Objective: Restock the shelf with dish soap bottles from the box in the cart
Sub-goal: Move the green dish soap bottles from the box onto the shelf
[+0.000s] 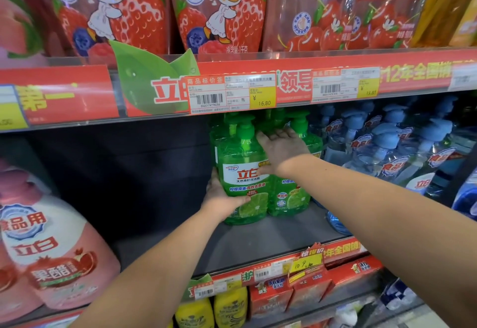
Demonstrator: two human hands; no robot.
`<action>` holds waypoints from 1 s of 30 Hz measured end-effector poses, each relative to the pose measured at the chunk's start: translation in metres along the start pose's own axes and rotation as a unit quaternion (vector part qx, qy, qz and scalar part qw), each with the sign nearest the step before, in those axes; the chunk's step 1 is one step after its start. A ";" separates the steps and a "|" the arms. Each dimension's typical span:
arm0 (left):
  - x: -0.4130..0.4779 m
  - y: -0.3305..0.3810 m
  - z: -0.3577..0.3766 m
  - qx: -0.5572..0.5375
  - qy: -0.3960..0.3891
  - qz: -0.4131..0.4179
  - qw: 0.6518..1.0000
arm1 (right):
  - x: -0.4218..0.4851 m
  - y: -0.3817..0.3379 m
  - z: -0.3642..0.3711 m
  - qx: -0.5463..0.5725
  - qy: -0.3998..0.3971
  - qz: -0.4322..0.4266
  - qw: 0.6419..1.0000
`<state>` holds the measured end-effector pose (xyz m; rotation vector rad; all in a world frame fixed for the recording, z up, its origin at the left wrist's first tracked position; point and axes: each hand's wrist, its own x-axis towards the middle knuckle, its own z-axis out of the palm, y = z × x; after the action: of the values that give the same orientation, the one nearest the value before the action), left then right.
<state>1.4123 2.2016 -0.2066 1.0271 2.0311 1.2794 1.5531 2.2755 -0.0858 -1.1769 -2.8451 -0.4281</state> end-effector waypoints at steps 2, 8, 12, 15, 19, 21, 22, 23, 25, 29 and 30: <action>-0.002 0.002 -0.002 0.005 -0.003 -0.011 1.000 | -0.004 -0.003 -0.001 0.006 0.002 0.016 1.000; -0.024 0.006 -0.020 0.087 0.044 0.044 0.994 | -0.029 -0.006 -0.001 0.043 0.020 0.026 0.999; -0.062 0.010 -0.042 0.259 0.066 0.104 0.958 | -0.053 -0.005 -0.004 0.037 0.063 0.004 0.997; -0.092 0.013 -0.055 0.464 0.066 0.158 0.869 | -0.073 -0.008 -0.006 0.001 0.056 -0.028 0.998; -0.136 0.015 -0.060 0.547 0.066 0.144 0.822 | -0.108 -0.019 -0.005 0.004 0.009 -0.076 0.997; -0.164 0.013 -0.057 0.546 0.073 0.125 0.825 | -0.131 -0.024 -0.004 0.012 -0.016 -0.095 0.995; -0.180 0.011 -0.055 0.546 0.074 0.114 0.827 | -0.143 -0.027 -0.002 0.016 -0.025 -0.104 0.994; -0.197 0.008 -0.053 0.543 0.076 0.102 0.830 | -0.155 -0.031 -0.001 0.020 -0.030 -0.114 0.993; -0.232 0.001 -0.048 0.540 0.084 0.078 0.834 | -0.181 -0.040 0.002 0.032 -0.035 -0.135 0.990; -0.305 -0.018 -0.047 0.547 0.101 0.034 0.830 | -0.228 -0.070 0.011 0.073 -0.037 -0.189 0.979; -0.322 -0.024 -0.050 0.552 0.100 0.019 0.828 | -0.239 -0.079 0.013 0.080 -0.042 -0.203 0.975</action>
<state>1.5519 1.9063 -0.1961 1.4069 2.9779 0.0652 1.6696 2.0608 -0.1492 -0.5959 -3.1213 -0.1535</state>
